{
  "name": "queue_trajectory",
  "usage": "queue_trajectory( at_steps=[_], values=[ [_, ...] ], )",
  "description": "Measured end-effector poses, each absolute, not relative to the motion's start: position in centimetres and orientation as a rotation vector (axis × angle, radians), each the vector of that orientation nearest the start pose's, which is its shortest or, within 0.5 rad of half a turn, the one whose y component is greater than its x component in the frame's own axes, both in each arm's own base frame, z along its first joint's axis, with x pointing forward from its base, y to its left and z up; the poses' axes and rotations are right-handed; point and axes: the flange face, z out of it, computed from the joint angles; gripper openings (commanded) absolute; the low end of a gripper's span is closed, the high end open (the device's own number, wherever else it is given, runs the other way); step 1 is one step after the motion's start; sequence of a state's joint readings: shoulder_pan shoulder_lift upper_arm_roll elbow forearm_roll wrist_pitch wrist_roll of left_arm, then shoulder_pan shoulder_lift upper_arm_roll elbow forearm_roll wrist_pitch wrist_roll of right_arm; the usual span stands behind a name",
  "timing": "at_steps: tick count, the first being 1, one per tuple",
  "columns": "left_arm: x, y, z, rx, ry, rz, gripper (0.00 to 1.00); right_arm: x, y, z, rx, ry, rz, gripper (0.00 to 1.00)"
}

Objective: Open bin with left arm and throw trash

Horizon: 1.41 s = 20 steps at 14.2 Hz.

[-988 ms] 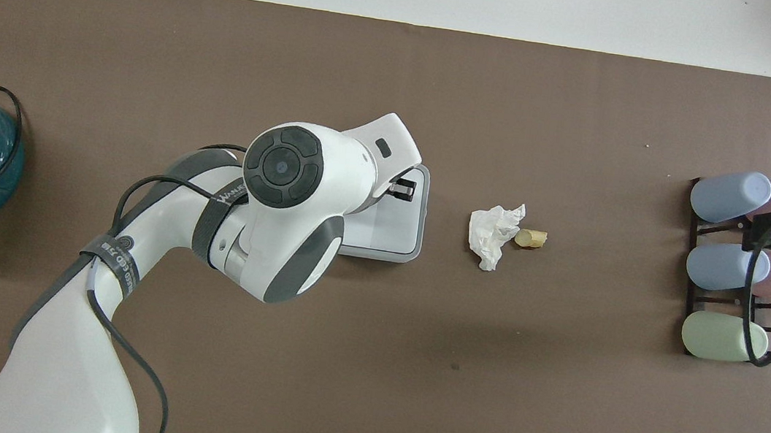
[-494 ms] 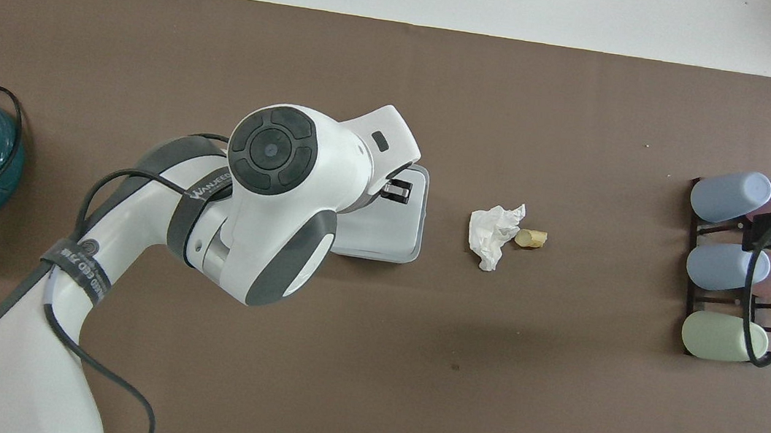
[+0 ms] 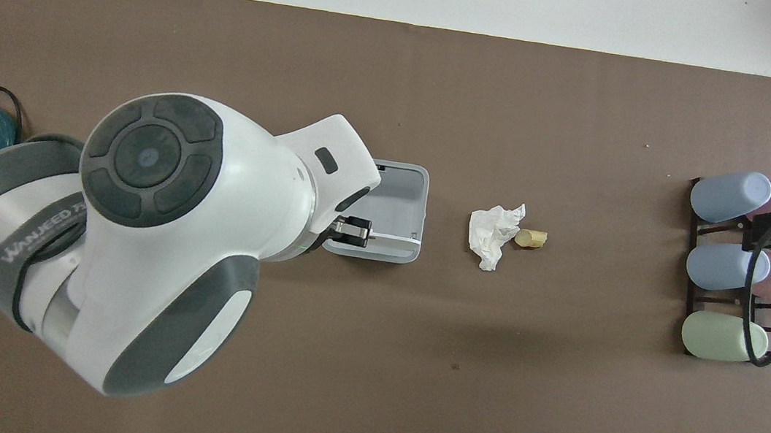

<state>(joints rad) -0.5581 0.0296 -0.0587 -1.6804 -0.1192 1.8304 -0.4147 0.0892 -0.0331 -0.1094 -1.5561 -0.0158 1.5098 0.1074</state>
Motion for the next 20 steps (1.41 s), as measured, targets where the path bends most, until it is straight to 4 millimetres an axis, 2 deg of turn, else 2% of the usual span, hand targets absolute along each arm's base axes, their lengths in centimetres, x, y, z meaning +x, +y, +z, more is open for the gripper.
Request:
queue_trajectory(
  at_steps=[1, 2, 3, 7, 9, 13, 18, 20],
  values=[
    [46.3, -33.7, 58.9, -3.280, 0.255, -0.037, 0.25, 53.8, -1.4, 64.4, -3.148, 0.202, 0.020, 1.00],
    [45.9, -32.8, 59.4, -3.272, 0.222, -0.008, 0.81, 53.8, -1.4, 64.4, -3.148, 0.202, 0.020, 1.00],
    [46.1, -31.8, 59.6, -3.267, 0.189, 0.010, 1.00, 53.8, -1.4, 64.4, -3.148, 0.202, 0.020, 1.00],
    [48.9, -26.9, 58.6, -3.264, 0.022, 0.025, 1.00, 53.8, -1.4, 64.4, -3.148, 0.202, 0.020, 1.00],
    [50.2, -24.9, 57.3, -3.268, -0.050, 0.004, 1.00, 53.8, -1.4, 64.4, -3.148, 0.202, 0.020, 1.00],
    [51.1, -23.3, 54.5, -3.260, -0.078, -0.058, 1.00, 53.8, -1.4, 64.4, -3.148, 0.202, 0.020, 1.00],
    [53.2, -19.6, 50.6, -3.229, -0.043, -0.095, 1.00, 53.8, -1.4, 64.4, -3.148, 0.202, 0.020, 1.00],
    [53.9, -18.9, 49.2, -3.195, -0.014, -0.121, 1.00, 53.8, -1.4, 64.4, -3.148, 0.202, 0.020, 1.00]
  ],
)
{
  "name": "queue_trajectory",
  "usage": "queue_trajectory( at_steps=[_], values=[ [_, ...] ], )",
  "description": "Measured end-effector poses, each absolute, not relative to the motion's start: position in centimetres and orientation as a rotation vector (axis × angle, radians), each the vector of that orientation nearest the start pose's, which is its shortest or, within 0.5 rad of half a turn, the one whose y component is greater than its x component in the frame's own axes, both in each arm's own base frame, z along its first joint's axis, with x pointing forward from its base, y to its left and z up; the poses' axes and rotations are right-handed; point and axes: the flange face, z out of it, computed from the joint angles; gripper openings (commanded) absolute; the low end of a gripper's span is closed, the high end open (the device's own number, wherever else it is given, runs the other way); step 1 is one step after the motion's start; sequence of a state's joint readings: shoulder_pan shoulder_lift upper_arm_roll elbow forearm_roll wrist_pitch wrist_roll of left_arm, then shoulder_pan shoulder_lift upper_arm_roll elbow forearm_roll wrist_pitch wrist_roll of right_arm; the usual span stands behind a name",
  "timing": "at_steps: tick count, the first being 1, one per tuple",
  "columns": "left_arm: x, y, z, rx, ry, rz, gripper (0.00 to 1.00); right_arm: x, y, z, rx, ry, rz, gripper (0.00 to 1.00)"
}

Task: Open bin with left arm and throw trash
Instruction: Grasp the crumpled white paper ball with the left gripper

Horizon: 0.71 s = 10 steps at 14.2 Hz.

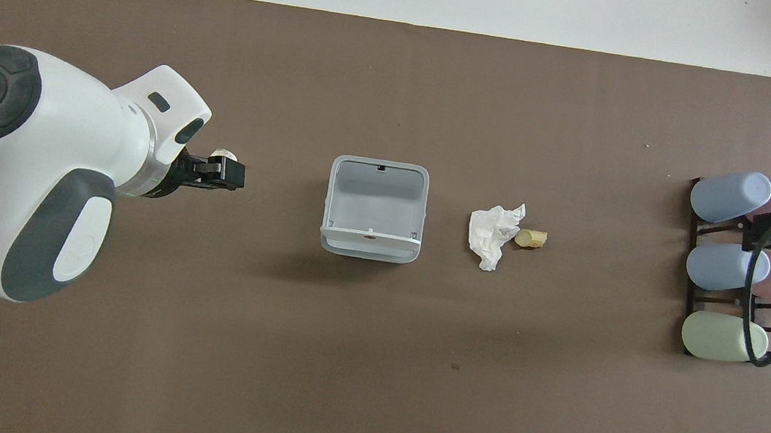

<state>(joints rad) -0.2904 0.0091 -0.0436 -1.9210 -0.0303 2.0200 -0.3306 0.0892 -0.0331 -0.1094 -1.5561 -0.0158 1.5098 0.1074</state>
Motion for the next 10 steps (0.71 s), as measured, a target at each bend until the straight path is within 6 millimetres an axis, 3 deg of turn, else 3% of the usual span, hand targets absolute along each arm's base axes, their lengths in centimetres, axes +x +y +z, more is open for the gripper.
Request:
queue_trajectory(
  at_steps=[3, 7, 10],
  values=[
    [54.9, -18.2, 47.2, -3.187, 0.025, -0.160, 1.00, 53.8, -1.4, 64.4, -3.148, 0.202, 0.020, 1.00],
    [57.1, -15.9, 44.4, -3.176, 0.095, -0.221, 1.00, 53.8, -1.4, 64.4, -3.148, 0.202, 0.020, 1.00],
    [57.2, -15.9, 42.4, -3.176, 0.110, -0.245, 1.00, 53.8, -1.4, 64.4, -3.148, 0.202, 0.020, 1.00]
  ],
)
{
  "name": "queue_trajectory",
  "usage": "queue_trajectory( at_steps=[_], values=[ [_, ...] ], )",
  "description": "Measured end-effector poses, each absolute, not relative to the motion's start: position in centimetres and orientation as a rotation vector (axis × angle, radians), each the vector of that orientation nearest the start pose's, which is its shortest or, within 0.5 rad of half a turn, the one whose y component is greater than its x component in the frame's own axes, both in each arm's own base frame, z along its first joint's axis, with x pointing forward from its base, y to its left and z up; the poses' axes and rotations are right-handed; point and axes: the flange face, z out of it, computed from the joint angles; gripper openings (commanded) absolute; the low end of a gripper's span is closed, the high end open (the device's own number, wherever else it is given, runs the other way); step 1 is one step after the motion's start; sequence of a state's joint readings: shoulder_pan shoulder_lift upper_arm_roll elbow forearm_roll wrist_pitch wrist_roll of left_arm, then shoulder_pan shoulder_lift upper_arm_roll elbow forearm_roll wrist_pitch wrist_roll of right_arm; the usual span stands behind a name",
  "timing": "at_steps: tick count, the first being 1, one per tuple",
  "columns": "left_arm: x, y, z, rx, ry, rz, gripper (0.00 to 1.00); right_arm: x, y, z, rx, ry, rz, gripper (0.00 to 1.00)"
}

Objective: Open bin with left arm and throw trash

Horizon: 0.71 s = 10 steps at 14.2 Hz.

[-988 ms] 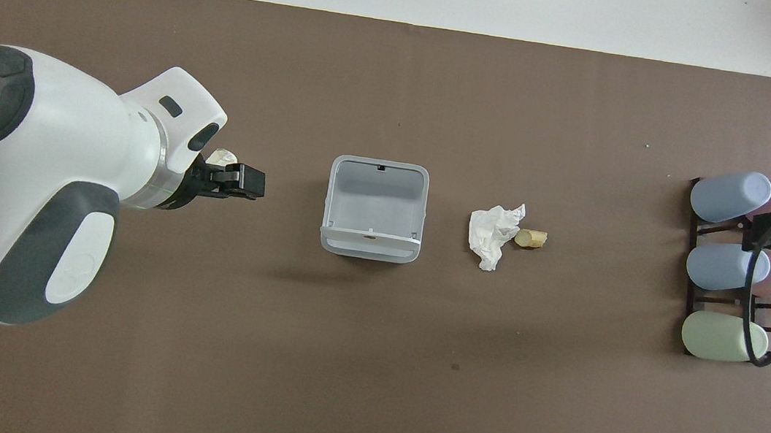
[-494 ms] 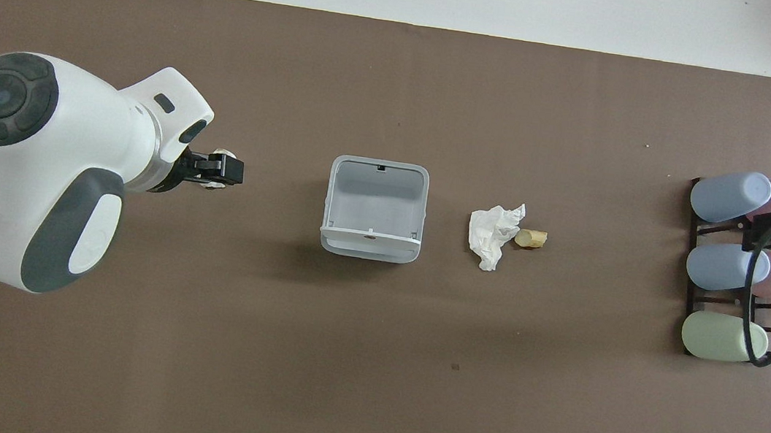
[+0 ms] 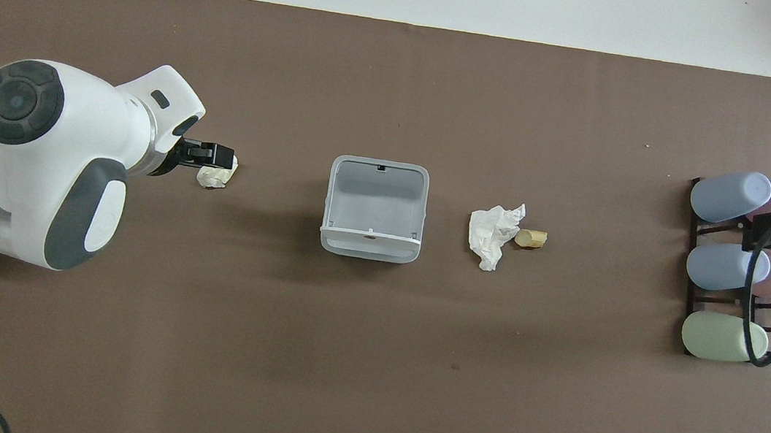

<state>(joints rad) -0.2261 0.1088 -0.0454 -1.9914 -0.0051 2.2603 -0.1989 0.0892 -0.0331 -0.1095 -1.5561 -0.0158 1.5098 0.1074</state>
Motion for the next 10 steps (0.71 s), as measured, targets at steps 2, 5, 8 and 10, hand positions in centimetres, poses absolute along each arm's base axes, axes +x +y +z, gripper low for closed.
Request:
queue_trajectory(
  at_steps=[2, 5, 8, 10],
  values=[
    [57.5, -15.7, 40.8, -3.177, 0.112, -0.252, 1.00, 53.8, -1.4, 64.4, -3.148, 0.202, 0.020, 1.00],
    [58.5, -14.7, 38.1, -3.174, 0.121, -0.259, 1.00, 53.8, -1.4, 64.4, -3.148, 0.202, 0.020, 1.00],
    [59.4, -13.4, 36.0, -3.171, 0.120, -0.258, 1.00, 53.8, -1.4, 64.4, -3.148, 0.202, 0.020, 1.00],
    [59.7, -13.0, 34.1, -3.172, 0.119, -0.266, 1.00, 53.8, -1.4, 64.4, -3.148, 0.202, 0.020, 1.00]
  ],
)
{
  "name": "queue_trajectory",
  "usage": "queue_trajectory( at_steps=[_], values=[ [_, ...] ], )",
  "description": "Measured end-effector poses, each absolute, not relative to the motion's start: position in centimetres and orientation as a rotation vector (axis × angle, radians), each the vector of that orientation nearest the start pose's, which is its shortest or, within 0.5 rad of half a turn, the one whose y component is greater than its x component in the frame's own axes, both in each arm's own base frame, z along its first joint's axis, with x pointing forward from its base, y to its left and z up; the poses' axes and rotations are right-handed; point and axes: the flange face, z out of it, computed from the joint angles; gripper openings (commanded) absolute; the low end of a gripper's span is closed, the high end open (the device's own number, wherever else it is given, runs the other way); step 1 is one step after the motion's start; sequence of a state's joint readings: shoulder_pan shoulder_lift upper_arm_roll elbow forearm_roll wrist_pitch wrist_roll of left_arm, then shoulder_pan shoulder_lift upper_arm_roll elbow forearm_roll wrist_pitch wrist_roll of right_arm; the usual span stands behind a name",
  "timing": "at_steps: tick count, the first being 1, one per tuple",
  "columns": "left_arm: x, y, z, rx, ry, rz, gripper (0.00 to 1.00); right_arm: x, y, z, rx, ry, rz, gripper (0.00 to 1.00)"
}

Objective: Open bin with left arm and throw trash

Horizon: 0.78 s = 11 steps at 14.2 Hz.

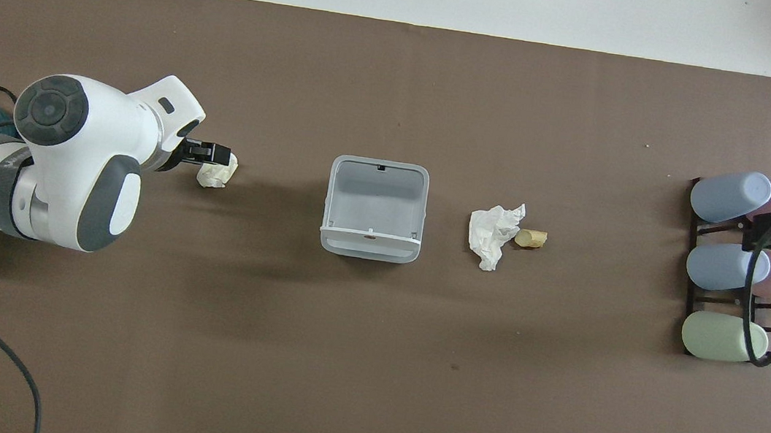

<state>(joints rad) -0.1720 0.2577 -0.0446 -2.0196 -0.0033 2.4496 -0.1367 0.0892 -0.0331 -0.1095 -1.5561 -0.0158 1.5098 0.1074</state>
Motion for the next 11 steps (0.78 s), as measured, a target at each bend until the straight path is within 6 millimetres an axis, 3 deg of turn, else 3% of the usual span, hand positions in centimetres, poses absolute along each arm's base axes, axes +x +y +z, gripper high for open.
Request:
queue_trajectory(
  at_steps=[2, 3, 4, 5, 7, 11],
  values=[
    [59.6, -13.2, 31.9, -3.174, 0.122, -0.296, 1.00, 53.8, -1.2, 64.4, -3.139, 0.195, 0.021, 1.00],
    [59.5, -13.3, 31.0, -3.175, 0.127, -0.299, 0.93, 53.9, -0.7, 64.4, -3.120, 0.144, 0.012, 1.00],
    [59.3, -13.5, 30.6, -3.177, 0.132, -0.302, 0.45, 54.2, 0.4, 64.4, -3.108, 0.068, -0.024, 1.00],
    [59.3, -13.7, 30.5, -3.176, 0.146, -0.301, 0.04, 54.7, 1.8, 64.0, -3.101, 0.006, -0.084, 1.00],
    [59.2, -13.9, 30.5, -3.170, 0.207, -0.304, 0.00, 55.9, 5.6, 60.9, -3.087, -0.086, -0.190, 1.00],
    [59.3, -13.9, 30.7, -3.164, 0.249, -0.311, 0.00, 57.6, 14.3, 49.4, -3.070, -0.186, -0.246, 1.00]
  ],
)
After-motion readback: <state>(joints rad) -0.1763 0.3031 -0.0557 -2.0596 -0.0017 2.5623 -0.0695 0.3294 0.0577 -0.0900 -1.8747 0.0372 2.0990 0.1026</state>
